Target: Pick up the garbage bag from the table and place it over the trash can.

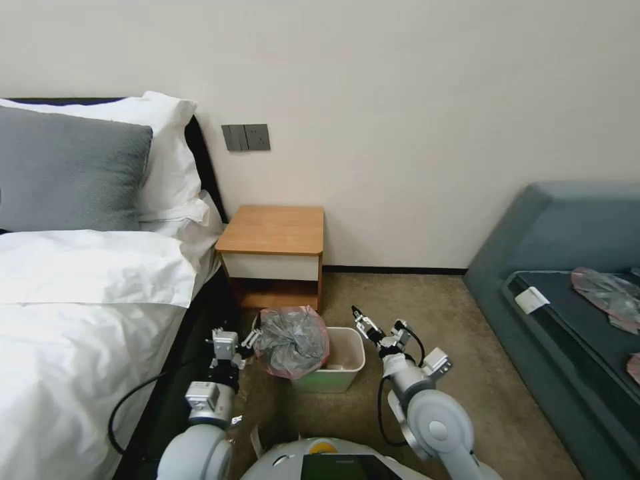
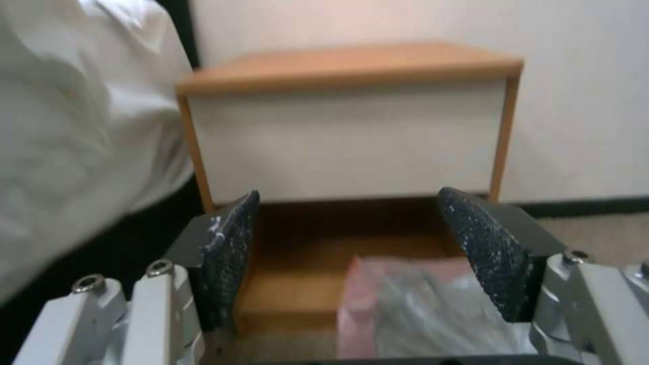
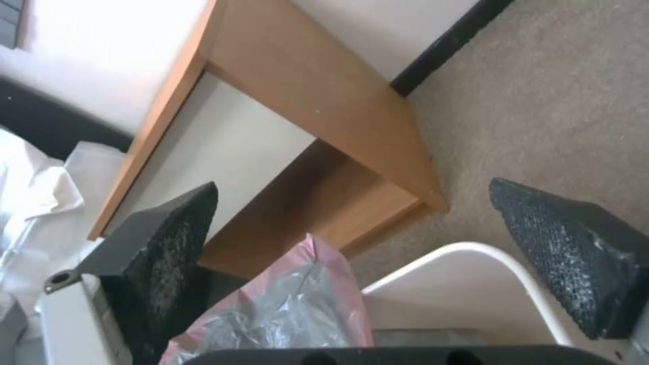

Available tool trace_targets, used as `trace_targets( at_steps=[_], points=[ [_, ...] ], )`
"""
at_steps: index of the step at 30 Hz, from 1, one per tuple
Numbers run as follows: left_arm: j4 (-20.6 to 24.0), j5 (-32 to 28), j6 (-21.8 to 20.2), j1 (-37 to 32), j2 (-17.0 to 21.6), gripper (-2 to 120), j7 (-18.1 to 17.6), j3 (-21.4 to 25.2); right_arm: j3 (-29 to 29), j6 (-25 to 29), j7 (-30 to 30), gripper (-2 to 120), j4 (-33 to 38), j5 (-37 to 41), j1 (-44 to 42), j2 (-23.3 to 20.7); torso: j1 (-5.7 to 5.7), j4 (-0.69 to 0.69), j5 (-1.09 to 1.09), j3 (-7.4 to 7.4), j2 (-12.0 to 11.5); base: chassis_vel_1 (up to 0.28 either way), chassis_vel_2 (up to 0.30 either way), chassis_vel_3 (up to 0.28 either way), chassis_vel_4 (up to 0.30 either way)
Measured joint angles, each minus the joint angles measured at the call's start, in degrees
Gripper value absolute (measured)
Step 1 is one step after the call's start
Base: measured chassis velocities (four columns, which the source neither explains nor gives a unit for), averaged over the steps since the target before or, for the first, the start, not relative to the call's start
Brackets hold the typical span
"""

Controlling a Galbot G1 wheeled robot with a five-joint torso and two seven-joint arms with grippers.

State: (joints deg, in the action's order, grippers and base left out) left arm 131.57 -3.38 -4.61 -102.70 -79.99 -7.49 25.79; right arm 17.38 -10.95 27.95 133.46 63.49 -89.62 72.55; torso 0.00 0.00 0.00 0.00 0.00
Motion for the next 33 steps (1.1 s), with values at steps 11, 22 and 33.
trace_targets(
  at_steps=[11, 22, 33],
  points=[
    [-3.64, -0.16, -2.70, 0.38, -0.12, 70, -4.07, -4.34, 0.78, 0.58, 0.14, 100, 0.16, -0.99, -1.16, 0.64, 0.00, 0.00, 0.00, 0.00, 0.00, 0.000, 0.000, 0.000, 0.000],
    [-4.66, -1.88, -6.61, 0.75, -0.38, 55, -7.47, -6.46, -0.60, 1.20, 0.16, 100, -1.31, -2.46, -0.86, 1.29, 0.00, 0.01, 0.00, 0.00, 0.00, 0.000, 0.000, 0.000, 0.000],
    [-6.69, -3.75, -10.50, 2.56, 0.67, 52, -9.76, -8.85, -1.04, 1.93, 0.16, 100, -2.77, -3.86, -0.87, 2.71, 0.00, 0.00, 0.00, 0.00, 0.00, 0.000, 0.000, 0.000, 0.000]
  ],
)
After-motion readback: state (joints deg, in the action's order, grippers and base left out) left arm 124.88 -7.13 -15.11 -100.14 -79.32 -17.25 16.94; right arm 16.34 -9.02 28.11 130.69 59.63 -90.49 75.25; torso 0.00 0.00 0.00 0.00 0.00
